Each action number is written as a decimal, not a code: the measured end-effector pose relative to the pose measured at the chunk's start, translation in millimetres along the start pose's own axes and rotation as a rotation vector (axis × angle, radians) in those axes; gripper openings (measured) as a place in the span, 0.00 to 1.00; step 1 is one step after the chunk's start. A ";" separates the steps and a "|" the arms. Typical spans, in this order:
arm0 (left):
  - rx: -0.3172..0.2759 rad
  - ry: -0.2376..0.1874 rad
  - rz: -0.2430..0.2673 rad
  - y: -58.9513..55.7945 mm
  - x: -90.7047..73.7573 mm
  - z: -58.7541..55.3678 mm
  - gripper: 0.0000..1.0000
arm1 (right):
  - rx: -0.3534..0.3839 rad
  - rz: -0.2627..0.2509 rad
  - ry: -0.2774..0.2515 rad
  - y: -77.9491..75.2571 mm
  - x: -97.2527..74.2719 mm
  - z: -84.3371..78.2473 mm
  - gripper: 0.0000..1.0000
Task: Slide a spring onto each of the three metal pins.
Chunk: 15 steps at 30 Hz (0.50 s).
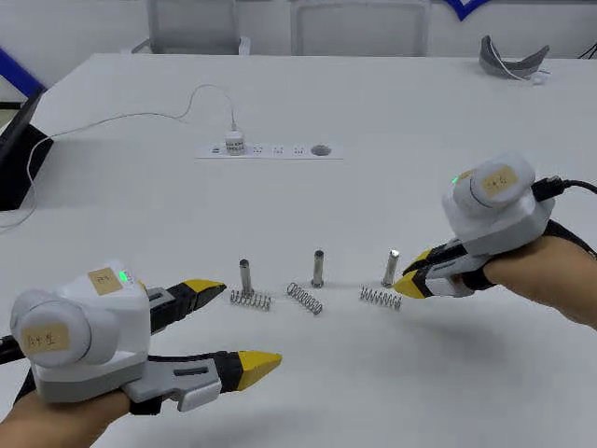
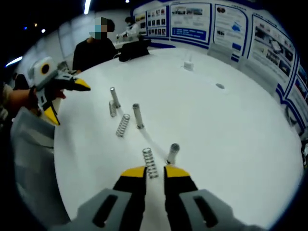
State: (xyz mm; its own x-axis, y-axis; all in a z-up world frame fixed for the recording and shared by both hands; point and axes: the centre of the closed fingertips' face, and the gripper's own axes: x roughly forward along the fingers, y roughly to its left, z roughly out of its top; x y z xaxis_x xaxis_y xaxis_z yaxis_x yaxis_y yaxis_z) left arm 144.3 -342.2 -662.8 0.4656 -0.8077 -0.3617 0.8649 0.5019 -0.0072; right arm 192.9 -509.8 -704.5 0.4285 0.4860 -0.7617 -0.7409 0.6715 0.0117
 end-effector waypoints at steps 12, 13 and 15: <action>0.004 0.005 -0.001 -1.9 -0.6 1.0 0.66 | -0.096 0.051 0.076 4.1 13.4 -11.2 0.15; 0.003 0.005 0.001 -1.5 -0.8 0.8 0.66 | -0.100 0.054 0.081 3.9 14.7 -12.1 0.15; 0.002 0.005 0.003 -1.5 -1.3 0.8 0.66 | -0.108 0.058 0.090 3.6 16.8 -13.3 0.15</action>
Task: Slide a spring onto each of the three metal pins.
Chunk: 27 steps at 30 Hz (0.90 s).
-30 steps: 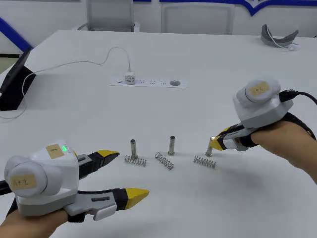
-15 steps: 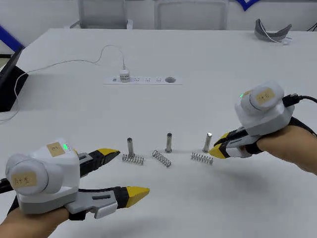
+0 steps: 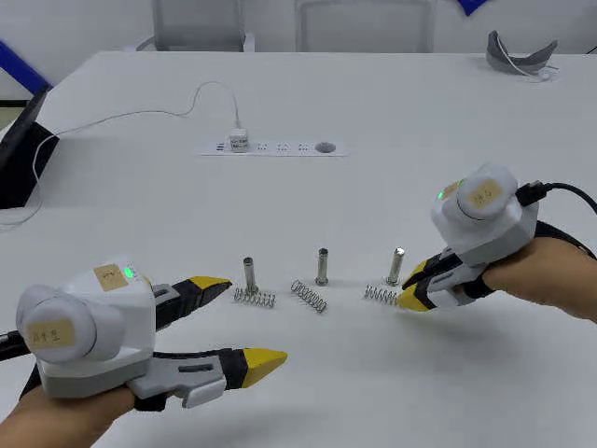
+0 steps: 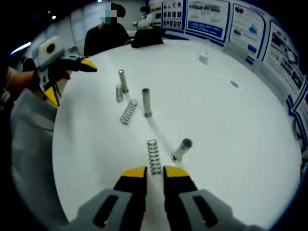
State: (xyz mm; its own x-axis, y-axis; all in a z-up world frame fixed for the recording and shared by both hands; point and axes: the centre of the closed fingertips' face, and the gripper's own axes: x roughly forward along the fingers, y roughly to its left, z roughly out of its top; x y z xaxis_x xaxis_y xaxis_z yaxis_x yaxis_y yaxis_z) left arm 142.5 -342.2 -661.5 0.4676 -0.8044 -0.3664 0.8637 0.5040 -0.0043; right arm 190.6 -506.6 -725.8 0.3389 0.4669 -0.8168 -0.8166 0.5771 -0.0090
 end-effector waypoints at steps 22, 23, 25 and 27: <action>-0.008 -0.003 0.027 -5.2 -4.2 -0.1 0.65 | -0.073 0.043 0.083 -2.1 12.2 -6.9 0.12; -0.008 -0.004 0.028 -5.5 -4.4 -0.3 0.64 | -0.073 0.044 0.086 -2.1 12.6 -7.2 0.12; -0.010 -0.005 0.031 -5.8 -4.9 -1.0 0.64 | -0.079 0.045 0.092 -2.4 13.7 -7.7 0.12; -0.013 -0.008 0.035 -5.8 -5.8 -2.0 0.64 | -0.082 0.048 0.098 -2.1 13.5 -7.9 0.12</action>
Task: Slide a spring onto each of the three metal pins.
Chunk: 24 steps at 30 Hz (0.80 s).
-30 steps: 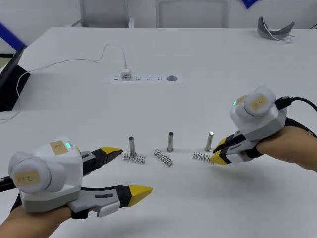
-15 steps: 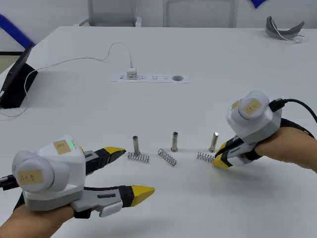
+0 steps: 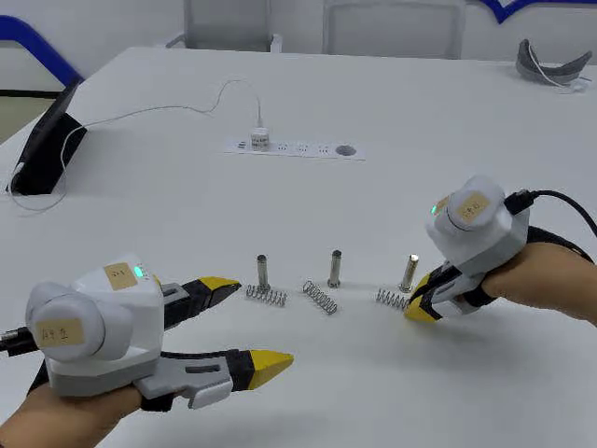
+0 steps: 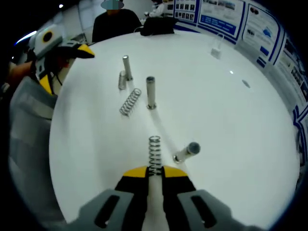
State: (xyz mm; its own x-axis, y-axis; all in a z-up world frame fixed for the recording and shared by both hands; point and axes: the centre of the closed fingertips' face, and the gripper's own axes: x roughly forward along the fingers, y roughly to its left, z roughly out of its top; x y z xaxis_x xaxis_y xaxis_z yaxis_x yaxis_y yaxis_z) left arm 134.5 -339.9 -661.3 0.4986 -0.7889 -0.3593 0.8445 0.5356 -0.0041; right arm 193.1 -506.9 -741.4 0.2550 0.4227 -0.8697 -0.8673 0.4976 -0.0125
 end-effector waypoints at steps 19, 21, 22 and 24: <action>0.014 0.000 -0.021 -3.6 3.7 0.7 0.63 | -0.040 -0.012 0.033 3.4 -4.7 2.8 0.11; 0.023 0.004 -0.033 -5.8 6.9 1.1 0.62 | -0.043 -0.011 0.035 4.0 -6.1 2.3 0.11; 0.025 0.005 -0.038 -6.7 8.3 1.1 0.62 | -0.044 -0.010 0.034 5.1 -7.1 2.5 0.11; 0.031 0.006 -0.055 -9.5 11.6 1.5 0.60 | -0.049 -0.006 0.031 8.8 -9.5 3.6 0.11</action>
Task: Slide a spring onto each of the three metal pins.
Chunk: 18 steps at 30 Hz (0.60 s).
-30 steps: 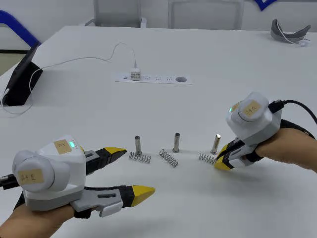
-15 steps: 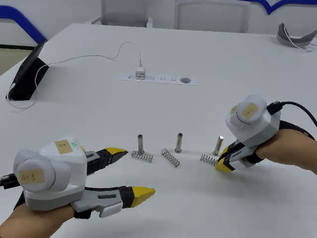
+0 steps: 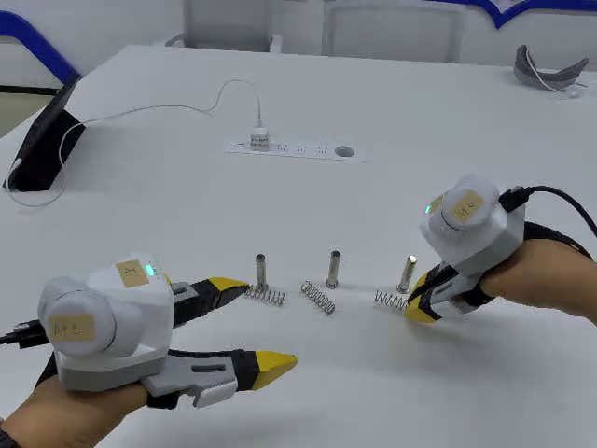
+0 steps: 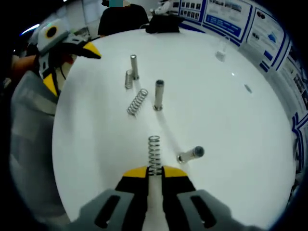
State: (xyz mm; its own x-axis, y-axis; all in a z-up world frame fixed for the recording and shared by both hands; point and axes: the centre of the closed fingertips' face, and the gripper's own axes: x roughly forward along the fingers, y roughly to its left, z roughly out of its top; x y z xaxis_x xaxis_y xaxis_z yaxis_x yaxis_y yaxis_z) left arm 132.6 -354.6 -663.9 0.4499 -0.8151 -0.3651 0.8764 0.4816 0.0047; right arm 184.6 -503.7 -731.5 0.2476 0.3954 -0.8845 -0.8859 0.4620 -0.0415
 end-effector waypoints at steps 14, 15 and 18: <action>0.081 0.043 -0.134 -13.7 32.8 3.3 0.50 | -0.066 0.043 -0.002 26.8 -18.9 12.6 0.11; 0.088 0.045 -0.140 -14.7 34.5 3.9 0.49 | -0.071 0.046 -0.002 28.4 -19.7 13.4 0.11; 0.105 0.051 -0.161 -17.3 40.3 5.2 0.48 | -0.090 0.055 -0.007 34.6 -22.4 17.2 0.11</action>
State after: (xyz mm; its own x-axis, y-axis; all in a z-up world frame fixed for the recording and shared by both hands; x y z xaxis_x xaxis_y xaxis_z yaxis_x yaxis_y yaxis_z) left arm 136.5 -397.4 -673.9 0.2951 -0.8605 -0.4153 0.9508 0.3075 0.0386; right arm 155.2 -482.9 -705.1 0.2003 0.4241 -0.8832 -0.9299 0.3660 -0.0351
